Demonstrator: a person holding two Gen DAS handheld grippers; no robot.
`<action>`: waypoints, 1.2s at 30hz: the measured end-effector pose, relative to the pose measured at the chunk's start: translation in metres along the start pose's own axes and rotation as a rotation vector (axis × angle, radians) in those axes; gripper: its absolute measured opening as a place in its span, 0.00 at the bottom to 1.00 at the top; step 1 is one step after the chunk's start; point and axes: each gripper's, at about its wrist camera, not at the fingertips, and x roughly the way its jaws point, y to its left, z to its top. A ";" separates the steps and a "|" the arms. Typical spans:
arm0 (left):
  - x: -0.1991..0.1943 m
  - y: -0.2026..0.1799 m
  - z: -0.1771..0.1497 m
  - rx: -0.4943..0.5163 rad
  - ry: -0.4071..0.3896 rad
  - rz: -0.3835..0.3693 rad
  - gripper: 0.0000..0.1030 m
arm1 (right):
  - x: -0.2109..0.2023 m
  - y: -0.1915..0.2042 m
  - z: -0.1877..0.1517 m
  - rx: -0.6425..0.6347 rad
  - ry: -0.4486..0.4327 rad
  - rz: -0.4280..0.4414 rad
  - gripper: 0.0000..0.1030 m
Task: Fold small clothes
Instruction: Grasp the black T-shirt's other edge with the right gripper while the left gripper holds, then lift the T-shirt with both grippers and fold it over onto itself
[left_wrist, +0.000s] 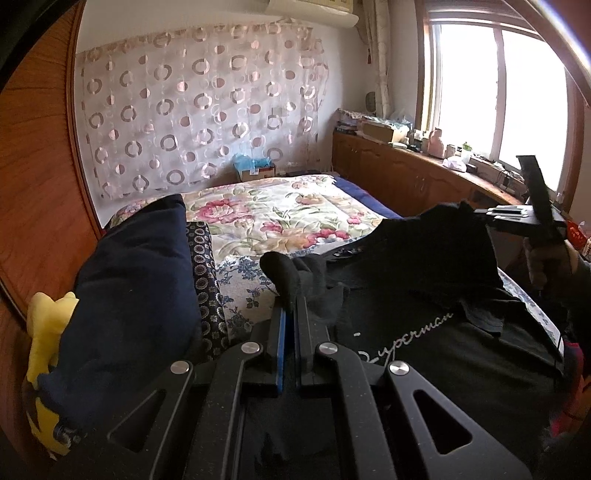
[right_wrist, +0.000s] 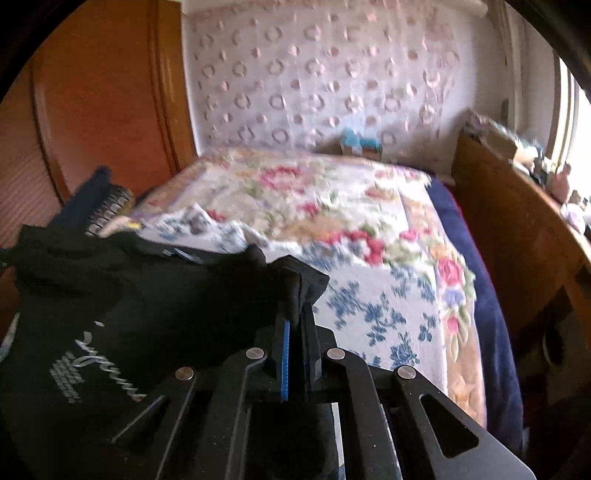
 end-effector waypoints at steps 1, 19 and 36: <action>-0.004 0.000 -0.001 -0.002 -0.006 0.002 0.04 | -0.010 0.004 -0.003 -0.007 -0.021 0.004 0.04; -0.090 0.023 -0.076 -0.145 -0.061 0.035 0.04 | -0.124 0.008 -0.106 0.021 -0.092 0.054 0.04; -0.132 0.035 -0.134 -0.278 -0.054 0.066 0.04 | -0.196 0.010 -0.143 0.052 0.023 0.064 0.04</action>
